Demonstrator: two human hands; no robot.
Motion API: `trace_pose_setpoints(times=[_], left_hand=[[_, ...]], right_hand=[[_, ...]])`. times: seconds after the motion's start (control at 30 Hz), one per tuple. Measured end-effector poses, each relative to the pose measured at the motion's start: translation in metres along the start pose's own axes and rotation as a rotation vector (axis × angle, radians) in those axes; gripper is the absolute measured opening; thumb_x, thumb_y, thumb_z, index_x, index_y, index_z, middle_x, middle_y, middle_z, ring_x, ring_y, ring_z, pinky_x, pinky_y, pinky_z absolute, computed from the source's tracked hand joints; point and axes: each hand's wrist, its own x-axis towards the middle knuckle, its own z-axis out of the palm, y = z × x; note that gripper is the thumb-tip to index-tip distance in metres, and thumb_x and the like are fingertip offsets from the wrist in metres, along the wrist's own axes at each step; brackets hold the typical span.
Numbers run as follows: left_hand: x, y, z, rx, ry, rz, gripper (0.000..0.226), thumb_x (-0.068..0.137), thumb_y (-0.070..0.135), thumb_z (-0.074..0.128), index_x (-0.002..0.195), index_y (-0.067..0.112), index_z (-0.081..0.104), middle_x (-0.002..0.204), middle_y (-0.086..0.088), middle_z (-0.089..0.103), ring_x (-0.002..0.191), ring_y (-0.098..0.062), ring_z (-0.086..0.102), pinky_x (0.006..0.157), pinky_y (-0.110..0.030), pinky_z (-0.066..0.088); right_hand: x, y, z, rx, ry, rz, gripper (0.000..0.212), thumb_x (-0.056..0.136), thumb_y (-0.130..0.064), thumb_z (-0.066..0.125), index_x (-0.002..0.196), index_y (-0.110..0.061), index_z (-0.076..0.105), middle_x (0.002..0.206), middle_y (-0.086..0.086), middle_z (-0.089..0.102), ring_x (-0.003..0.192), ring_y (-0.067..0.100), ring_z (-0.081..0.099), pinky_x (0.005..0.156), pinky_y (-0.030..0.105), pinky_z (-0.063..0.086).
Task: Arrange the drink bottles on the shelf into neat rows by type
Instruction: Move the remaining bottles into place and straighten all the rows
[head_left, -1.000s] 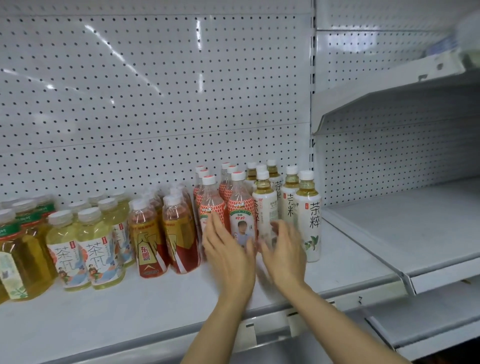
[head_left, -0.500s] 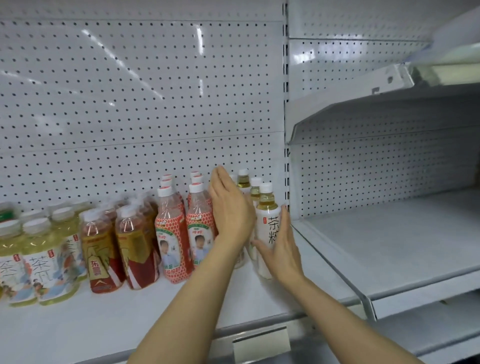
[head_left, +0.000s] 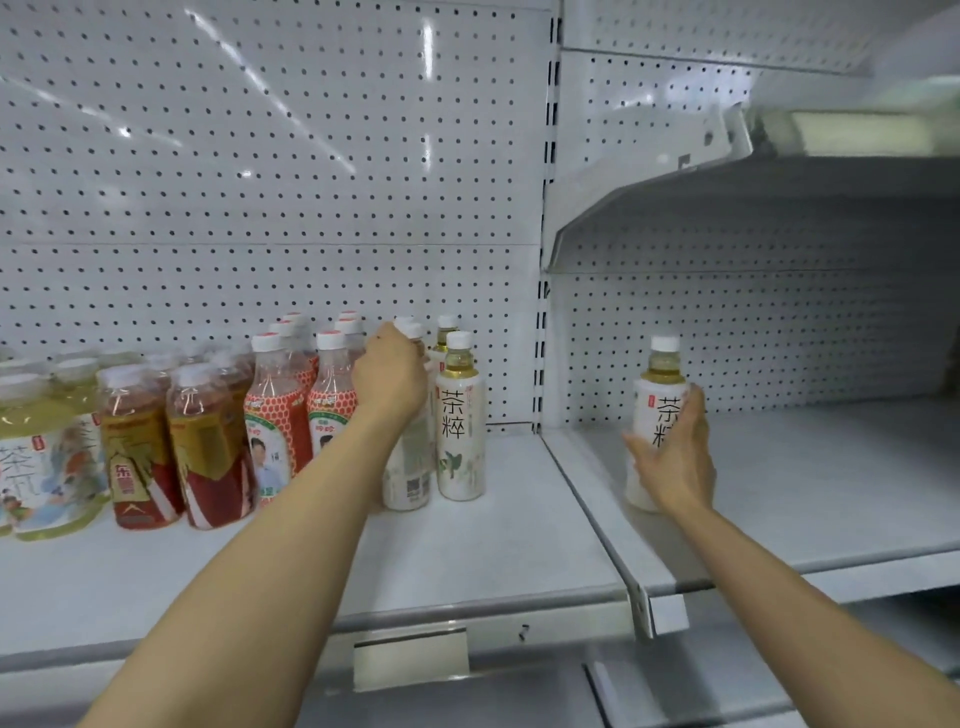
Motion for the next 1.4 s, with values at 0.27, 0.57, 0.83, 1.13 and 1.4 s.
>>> trace_pose_setpoints(times=[0.27,0.57,0.83,1.13,1.4], left_hand=[[-0.038,0.032,0.009,-0.078,0.047,0.178,0.026,0.097,0.012,0.054,0.122,0.006,0.052,0.109,-0.013,0.067,0.099,-0.033,0.063,0.073,-0.039,0.045],[-0.072,0.099,0.034,-0.245,-0.042,0.308,0.034,0.101,0.022,0.05,0.132,0.007,0.051,0.115,-0.012,0.066,0.106,-0.03,0.061,0.074,-0.033,0.04],[-0.072,0.139,0.06,-0.343,-0.14,0.35,0.032,0.101,0.022,0.049,0.128,0.007,0.051,0.116,-0.015,0.065,0.103,-0.03,0.061,0.083,-0.039,0.047],[-0.076,0.084,0.061,-0.497,0.119,0.409,0.056,0.095,0.032,0.061,0.145,0.017,0.04,0.135,-0.003,0.054,0.123,-0.016,0.048,0.1,-0.031,0.04],[-0.051,-0.001,0.091,-0.309,-0.074,-0.067,0.084,0.081,0.05,0.073,0.141,0.007,0.032,0.133,-0.013,0.05,0.12,-0.032,0.051,0.098,-0.045,0.045]], right_hand=[[0.007,0.018,-0.005,-0.017,-0.053,-0.034,0.085,0.084,-0.027,0.069,0.143,-0.028,0.008,0.133,0.012,0.043,0.112,0.034,0.05,0.08,0.052,0.049],[-0.005,0.023,-0.009,-0.224,0.087,-0.23,0.086,0.08,-0.018,0.073,0.147,-0.003,0.021,0.142,0.023,0.038,0.128,0.04,0.039,0.107,0.051,0.035],[-0.045,-0.007,0.006,-0.161,-0.171,-0.427,0.078,0.093,-0.04,0.055,0.152,-0.01,0.013,0.157,0.009,0.023,0.143,0.026,0.023,0.115,0.042,0.026],[-0.051,-0.016,0.027,0.026,-0.185,-0.248,0.093,0.087,-0.035,0.066,0.152,-0.023,0.001,0.151,0.005,0.029,0.137,0.023,0.033,0.104,0.038,0.037],[-0.058,-0.021,0.039,-0.11,-0.034,-0.194,0.092,0.084,-0.034,0.07,0.152,-0.014,0.01,0.153,0.009,0.03,0.137,0.027,0.034,0.102,0.042,0.04]])
